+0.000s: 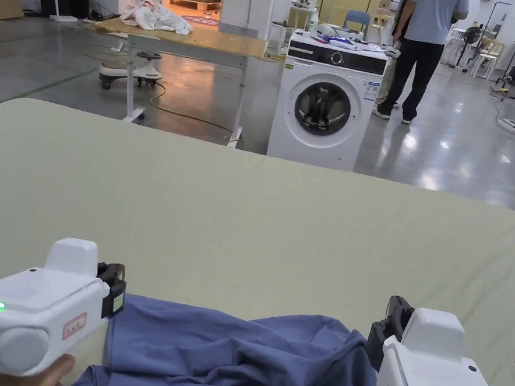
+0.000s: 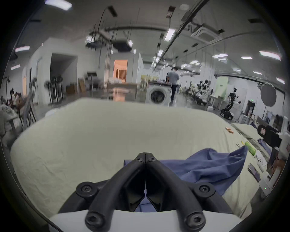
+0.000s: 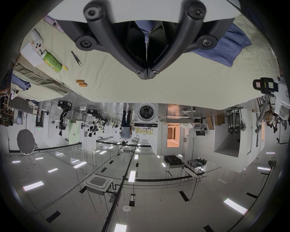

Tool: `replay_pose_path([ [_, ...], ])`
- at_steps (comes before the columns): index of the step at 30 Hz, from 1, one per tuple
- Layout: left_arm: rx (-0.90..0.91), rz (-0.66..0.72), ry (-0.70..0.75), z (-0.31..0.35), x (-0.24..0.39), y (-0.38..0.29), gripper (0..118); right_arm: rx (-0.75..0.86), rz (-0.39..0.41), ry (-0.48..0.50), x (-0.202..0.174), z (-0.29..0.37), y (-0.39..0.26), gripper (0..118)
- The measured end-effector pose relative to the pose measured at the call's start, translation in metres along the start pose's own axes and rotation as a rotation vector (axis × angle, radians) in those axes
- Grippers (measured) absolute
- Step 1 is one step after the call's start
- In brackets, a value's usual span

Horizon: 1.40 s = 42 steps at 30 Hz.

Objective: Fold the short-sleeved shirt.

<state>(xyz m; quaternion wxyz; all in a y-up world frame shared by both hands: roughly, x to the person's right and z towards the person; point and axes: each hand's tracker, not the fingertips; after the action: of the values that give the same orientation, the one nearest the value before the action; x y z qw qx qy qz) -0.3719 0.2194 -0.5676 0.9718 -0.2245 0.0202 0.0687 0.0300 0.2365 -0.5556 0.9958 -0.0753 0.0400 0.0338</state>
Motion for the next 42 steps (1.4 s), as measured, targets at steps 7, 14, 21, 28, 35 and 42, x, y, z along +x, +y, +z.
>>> replay_pose_path([
  [7, -0.304, 0.092, -0.047, -0.105, -0.051, 0.008, 0, -0.034, 0.012, -0.003, 0.011, -0.009, -0.007, 0],
  [14, -0.458, 0.08, -0.061, -0.174, -0.052, 0.005, 13, -0.093, 0.035, -0.056, 0.034, -0.01, -0.025, 0],
  [21, -0.575, -0.034, 0.002, -0.209, -0.036, -0.022, 59, -0.161, 0.037, -0.101, 0.059, -0.017, -0.042, 0],
  [28, -0.525, -0.188, -0.007, -0.199, -0.006, -0.026, 0, -0.292, 0.015, -0.091, 0.077, -0.054, -0.05, 0],
  [35, -0.462, -0.185, -0.056, -0.171, -0.011, -0.021, 0, -0.609, -0.058, 0.022, 0.096, -0.134, -0.068, 46],
  [42, -0.37, -0.147, -0.073, -0.125, -0.016, -0.014, 0, -0.876, -0.092, 0.065, 0.094, -0.191, -0.107, 49],
])
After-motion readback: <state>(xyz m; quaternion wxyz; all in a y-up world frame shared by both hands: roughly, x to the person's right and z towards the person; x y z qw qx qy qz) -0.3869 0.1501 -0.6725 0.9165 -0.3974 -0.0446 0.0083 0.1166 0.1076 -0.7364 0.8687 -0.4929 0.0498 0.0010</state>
